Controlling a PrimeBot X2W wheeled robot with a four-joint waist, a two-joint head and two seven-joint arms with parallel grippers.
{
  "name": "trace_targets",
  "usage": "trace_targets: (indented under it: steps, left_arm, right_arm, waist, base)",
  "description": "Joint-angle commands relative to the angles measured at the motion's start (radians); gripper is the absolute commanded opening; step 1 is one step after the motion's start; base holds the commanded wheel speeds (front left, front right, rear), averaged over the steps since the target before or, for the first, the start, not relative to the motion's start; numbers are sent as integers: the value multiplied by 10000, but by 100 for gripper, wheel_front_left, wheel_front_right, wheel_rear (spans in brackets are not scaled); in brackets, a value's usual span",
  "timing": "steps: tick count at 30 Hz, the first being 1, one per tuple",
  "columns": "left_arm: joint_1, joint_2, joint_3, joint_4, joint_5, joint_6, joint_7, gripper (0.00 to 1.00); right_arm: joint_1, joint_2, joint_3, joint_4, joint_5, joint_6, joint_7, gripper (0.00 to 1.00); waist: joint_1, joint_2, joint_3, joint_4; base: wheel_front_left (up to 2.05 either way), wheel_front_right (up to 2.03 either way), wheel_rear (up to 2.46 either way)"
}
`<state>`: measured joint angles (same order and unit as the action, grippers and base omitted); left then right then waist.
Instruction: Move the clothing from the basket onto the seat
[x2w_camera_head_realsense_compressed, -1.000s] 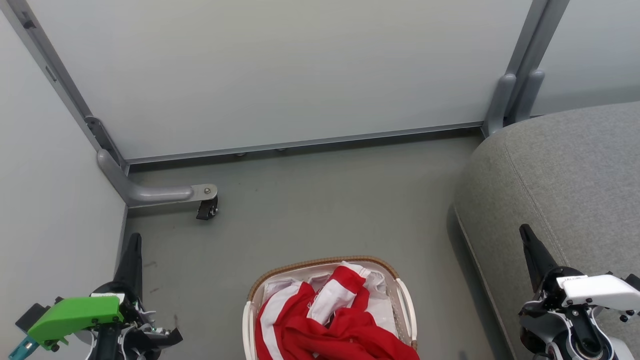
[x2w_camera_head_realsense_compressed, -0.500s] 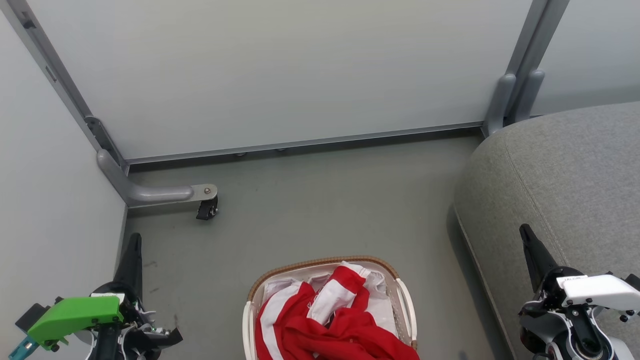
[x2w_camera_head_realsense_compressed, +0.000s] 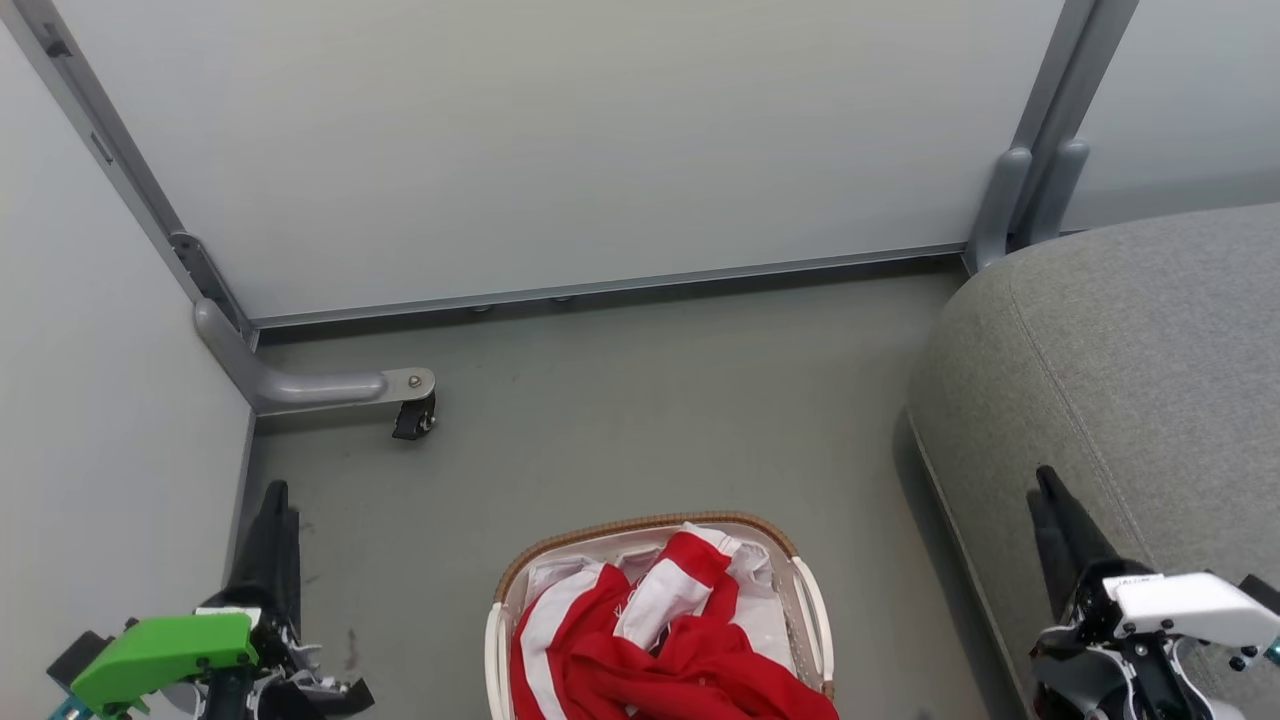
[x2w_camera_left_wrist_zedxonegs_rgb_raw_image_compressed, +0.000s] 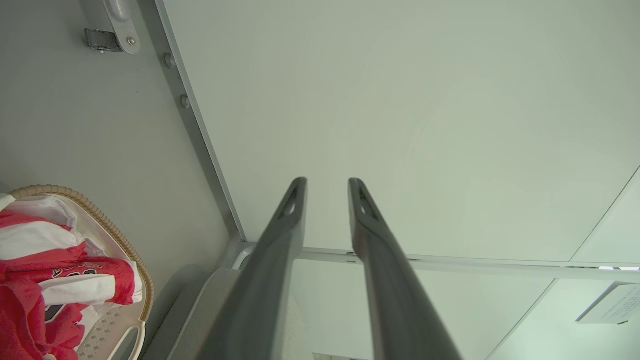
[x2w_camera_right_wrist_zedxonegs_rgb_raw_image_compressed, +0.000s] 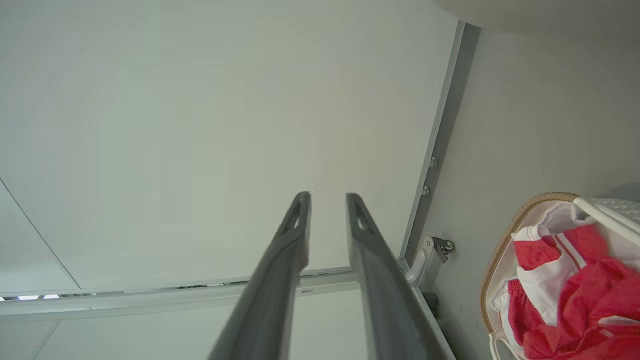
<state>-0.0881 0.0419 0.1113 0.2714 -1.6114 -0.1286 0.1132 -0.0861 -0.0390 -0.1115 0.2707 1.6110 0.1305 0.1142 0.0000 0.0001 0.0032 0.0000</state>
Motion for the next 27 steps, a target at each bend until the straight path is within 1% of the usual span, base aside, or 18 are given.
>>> trace_targets:
  steps: [1, 8, 14, 20, 27]
  left_arm:
    - [63, -11, -13, 61, 2, 0, -3, 100]
    - [163, -11, -295, 30, 284, -2, -324, 100]
    - [182, -2, -474, -149, 864, -4, -611, 100]
    - [145, 7, -688, -449, 1929, -7, -878, 100]
    - [62, 18, -892, -756, 3262, -9, -1176, 100]
  right_arm:
    - [57, 21, 6, 63, -2, 0, -3, 100]
    - [147, 23, 113, 130, -264, 0, -325, 100]
    - [123, 8, -24, 137, -940, 0, -612, 100]
    - [98, -6, -94, -63, -1925, 1, -881, 100]
    - [82, -21, -48, -495, -3632, 1, -1179, 100]
  waist:
    - [0, -1, 0, 0]
    - [0, -1, 10, -1]
    - [0, -1, 25, 4]
    - [0, -1, 41, 12]
    - [0, -1, 70, 23]
  base:
    - [0, 0, 0]
    - [0, 0, 0]
    - [0, 0, 0]
    - [0, 0, 0]
    - [0, 0, 0]
